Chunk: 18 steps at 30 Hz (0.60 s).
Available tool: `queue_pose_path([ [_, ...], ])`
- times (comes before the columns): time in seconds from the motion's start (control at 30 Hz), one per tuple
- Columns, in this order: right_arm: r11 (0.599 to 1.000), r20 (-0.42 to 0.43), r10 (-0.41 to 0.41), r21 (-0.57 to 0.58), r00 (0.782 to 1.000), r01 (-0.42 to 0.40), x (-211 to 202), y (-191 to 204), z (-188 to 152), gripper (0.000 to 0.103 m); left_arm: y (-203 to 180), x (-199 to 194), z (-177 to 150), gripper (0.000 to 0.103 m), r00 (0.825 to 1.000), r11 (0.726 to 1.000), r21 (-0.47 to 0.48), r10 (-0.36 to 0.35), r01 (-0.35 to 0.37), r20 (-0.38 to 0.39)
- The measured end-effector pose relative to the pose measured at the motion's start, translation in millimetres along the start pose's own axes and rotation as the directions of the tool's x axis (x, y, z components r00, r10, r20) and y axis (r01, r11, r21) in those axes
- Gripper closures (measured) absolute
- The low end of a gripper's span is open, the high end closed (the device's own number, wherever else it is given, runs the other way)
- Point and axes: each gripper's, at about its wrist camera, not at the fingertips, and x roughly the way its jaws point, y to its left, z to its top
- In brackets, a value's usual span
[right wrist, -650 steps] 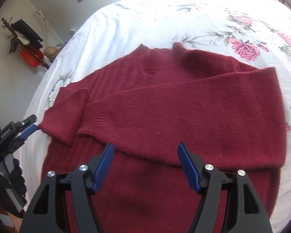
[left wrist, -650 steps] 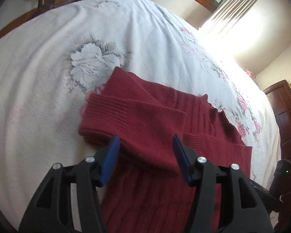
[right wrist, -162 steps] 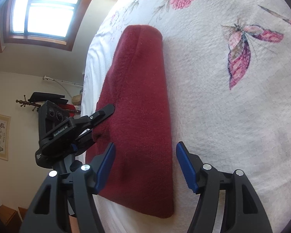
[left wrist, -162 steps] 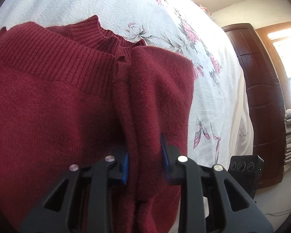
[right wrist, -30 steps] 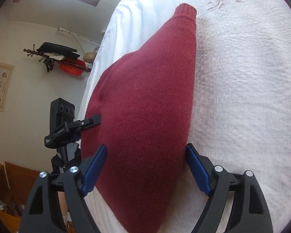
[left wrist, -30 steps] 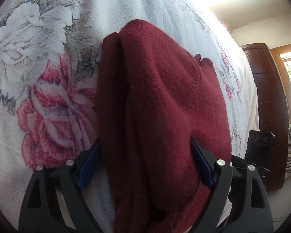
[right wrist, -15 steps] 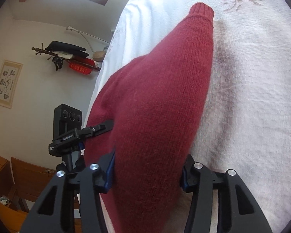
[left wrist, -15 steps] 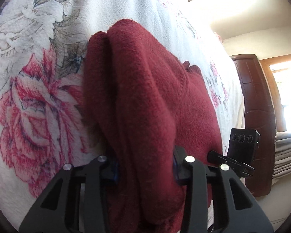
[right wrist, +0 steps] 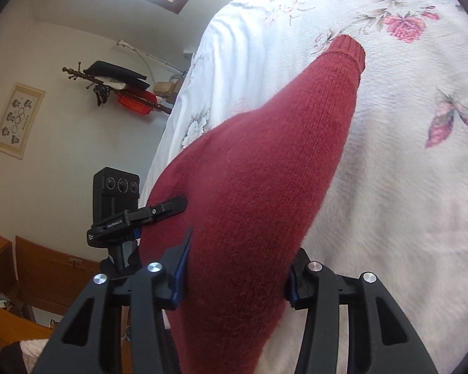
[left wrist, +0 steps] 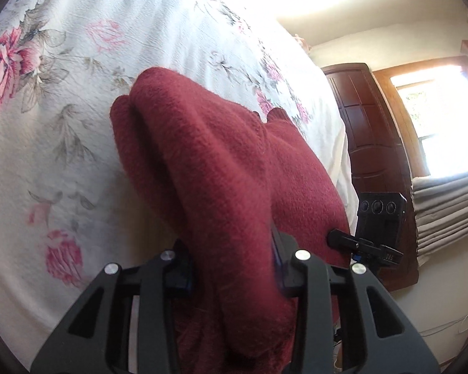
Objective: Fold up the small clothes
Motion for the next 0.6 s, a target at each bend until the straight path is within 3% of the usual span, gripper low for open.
queue_pose_path([
  [0.1,1.000,0.004,-0.023,0.002,1.000,0.023,-25,-6,-26,0.055,-23,9,-26,0.069,1.000,1.000,0.025,0.013,-0.013,-0.014],
  [0.23,0.999,-0.001,-0.034,0.027,0.999,0.034,-36,-24,-51,0.054,-27,26,-55,0.069,0.999,1.000,0.001,0.026,-0.026,-0.046],
  [0.4,0.993,-0.061,-0.084,0.079,0.995,0.088,-16,-61,-84,0.054,5,41,-90,0.068,0.994,0.995,-0.045,0.084,-0.088,-0.075],
  [0.5,0.987,-0.077,-0.132,0.080,0.988,0.138,-1,-80,-98,0.050,30,45,-103,0.066,0.996,0.993,-0.098,0.067,-0.073,-0.058],
  [0.6,0.986,-0.059,-0.124,0.103,0.991,0.130,1,-92,-103,0.048,39,47,-112,0.060,0.997,0.989,-0.127,0.069,-0.073,-0.034],
])
